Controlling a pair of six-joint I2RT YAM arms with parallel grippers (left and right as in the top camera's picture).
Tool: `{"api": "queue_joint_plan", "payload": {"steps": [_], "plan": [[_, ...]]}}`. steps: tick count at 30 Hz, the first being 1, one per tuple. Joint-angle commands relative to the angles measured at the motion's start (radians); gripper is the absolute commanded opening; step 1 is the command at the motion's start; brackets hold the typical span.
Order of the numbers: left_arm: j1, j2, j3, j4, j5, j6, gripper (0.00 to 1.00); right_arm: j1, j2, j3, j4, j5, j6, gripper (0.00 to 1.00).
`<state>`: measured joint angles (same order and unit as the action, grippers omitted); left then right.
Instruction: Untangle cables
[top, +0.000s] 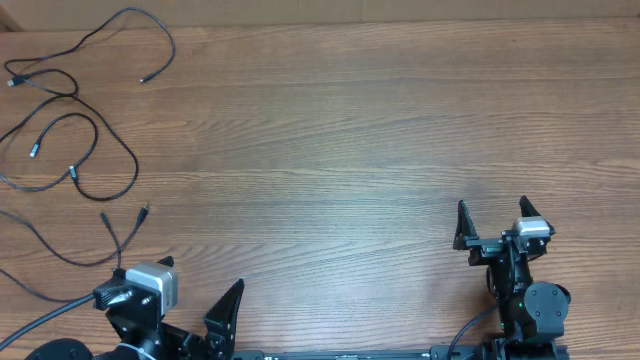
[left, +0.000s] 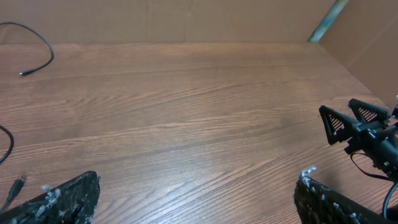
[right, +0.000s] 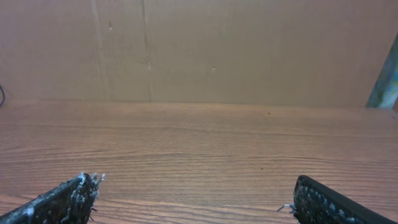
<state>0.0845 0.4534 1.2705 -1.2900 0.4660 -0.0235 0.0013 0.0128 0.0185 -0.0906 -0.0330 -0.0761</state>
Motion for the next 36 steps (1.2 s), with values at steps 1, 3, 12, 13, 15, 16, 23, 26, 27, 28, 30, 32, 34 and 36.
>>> {"api": "queue_joint_plan", "payload": {"steps": [1, 3, 12, 13, 15, 16, 23, 26, 27, 28, 30, 32, 34, 36], "plan": [[-0.005, -0.004, 0.008, 0.003, -0.003, -0.009, 1.00, -0.003, -0.010, -0.010, 0.006, 0.013, -0.004, 1.00], [-0.005, -0.004, 0.008, 0.003, -0.003, -0.009, 0.99, -0.003, -0.010, -0.010, 0.006, 0.013, -0.004, 1.00], [-0.006, -0.004, 0.008, -0.056, 0.002, -0.059, 0.99, -0.003, -0.010, -0.010, 0.006, 0.013, -0.004, 1.00], [-0.006, -0.004, 0.007, -0.054, -0.003, -0.103, 1.00, -0.003, -0.010, -0.010, 0.006, 0.013, -0.004, 1.00], [-0.008, -0.005, 0.002, -0.033, -0.025, -0.134, 0.99, -0.003, -0.010, -0.010, 0.006, 0.013, -0.004, 1.00], [-0.009, -0.005, -0.004, -0.021, -0.038, -0.133, 0.99, -0.003, -0.010, -0.010, 0.006, 0.013, -0.003, 1.00], [-0.082, -0.036, -0.146, 0.183, -0.086, -0.130, 1.00, -0.003, -0.010, -0.010, 0.006, 0.013, -0.003, 1.00], [-0.142, -0.080, -0.249, 0.314, -0.093, -0.130, 1.00, -0.003, -0.010, -0.010, 0.006, 0.013, -0.003, 1.00], [-0.155, -0.097, -0.290, 0.359, -0.093, -0.130, 1.00, -0.003, -0.010, -0.010, 0.006, 0.013, -0.003, 1.00], [-0.161, -0.116, -0.333, 0.404, -0.092, -0.130, 1.00, -0.003, -0.010, -0.010, 0.006, 0.013, -0.003, 1.00], [-0.163, -0.150, -0.412, 0.484, -0.093, -0.130, 1.00, -0.003, -0.010, -0.010, 0.006, 0.013, -0.004, 1.00], [-0.163, -0.181, -0.485, 0.559, -0.102, -0.130, 1.00, -0.003, -0.010, -0.010, 0.006, 0.013, -0.004, 1.00], [-0.163, -0.216, -0.561, 0.630, -0.114, -0.130, 1.00, -0.003, -0.010, -0.010, 0.006, 0.013, -0.003, 1.00], [-0.163, -0.252, -0.632, 0.695, -0.127, -0.130, 1.00, -0.003, -0.010, -0.010, 0.006, 0.013, -0.003, 1.00]]}}
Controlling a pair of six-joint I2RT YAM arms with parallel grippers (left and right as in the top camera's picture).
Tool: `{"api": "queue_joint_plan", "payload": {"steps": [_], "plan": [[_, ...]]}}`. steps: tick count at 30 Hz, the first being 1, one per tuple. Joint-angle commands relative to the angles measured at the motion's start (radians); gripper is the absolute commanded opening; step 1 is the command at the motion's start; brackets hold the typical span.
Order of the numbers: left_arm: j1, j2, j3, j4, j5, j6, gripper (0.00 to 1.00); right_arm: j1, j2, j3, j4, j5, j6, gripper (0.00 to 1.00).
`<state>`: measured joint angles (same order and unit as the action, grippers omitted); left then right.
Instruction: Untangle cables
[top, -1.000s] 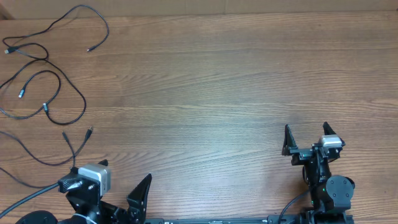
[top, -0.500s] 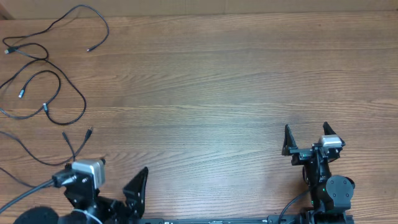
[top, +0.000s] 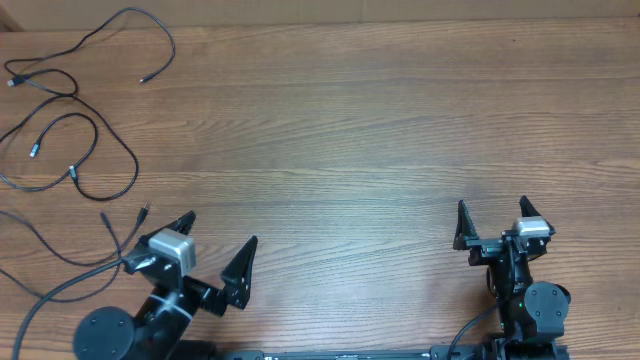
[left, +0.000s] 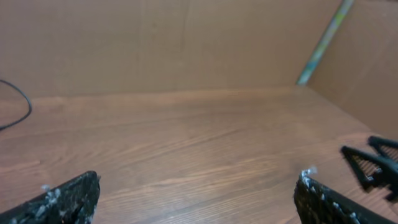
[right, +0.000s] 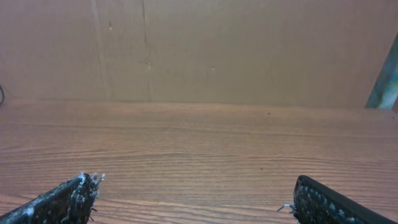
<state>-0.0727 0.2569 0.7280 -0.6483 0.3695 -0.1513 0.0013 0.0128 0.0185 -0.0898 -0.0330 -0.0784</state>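
Several thin black cables (top: 80, 150) lie in loose crossing loops on the wooden table at the far left, with plug ends (top: 145, 77) showing. More strands (top: 60, 258) run near the left arm's base. My left gripper (top: 215, 242) is open and holds nothing; it stands right of those strands and points toward the table's middle. One cable piece (left: 22, 109) shows at the left edge of the left wrist view. My right gripper (top: 493, 217) stands open at the front right, far from the cables, with only bare wood between its fingers (right: 68, 199).
The wooden table (top: 350, 150) is backed by a brown cardboard wall (right: 199, 50). The right arm's open gripper (left: 373, 168) shows at the right edge of the left wrist view. A greenish strip (left: 320, 43) stands at the back right corner.
My left arm has moved away from the front edge, further onto the table. Its camera now looks higher, toward the back wall. The right arm and the cables have not moved.
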Motion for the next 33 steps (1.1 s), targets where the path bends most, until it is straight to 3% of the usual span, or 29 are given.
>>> {"api": "queue_joint_plan", "payload": {"steps": [1, 13, 26, 33], "plan": [[-0.005, -0.074, -0.127, 0.089, -0.030, -0.002, 1.00, -0.003, -0.010, -0.010, 0.005, 0.013, -0.001, 1.00], [-0.005, -0.244, -0.467, 0.417, -0.050, -0.003, 0.99, -0.003, -0.010, -0.010, 0.005, 0.013, -0.001, 1.00], [-0.004, -0.254, -0.648, 0.680, -0.337, -0.014, 0.99, -0.003, -0.010, -0.010, 0.005, 0.013, -0.002, 1.00], [0.026, -0.254, -0.676, 0.729, -0.384, -0.014, 1.00, -0.003, -0.010, -0.010, 0.005, 0.013, -0.002, 1.00]]}}
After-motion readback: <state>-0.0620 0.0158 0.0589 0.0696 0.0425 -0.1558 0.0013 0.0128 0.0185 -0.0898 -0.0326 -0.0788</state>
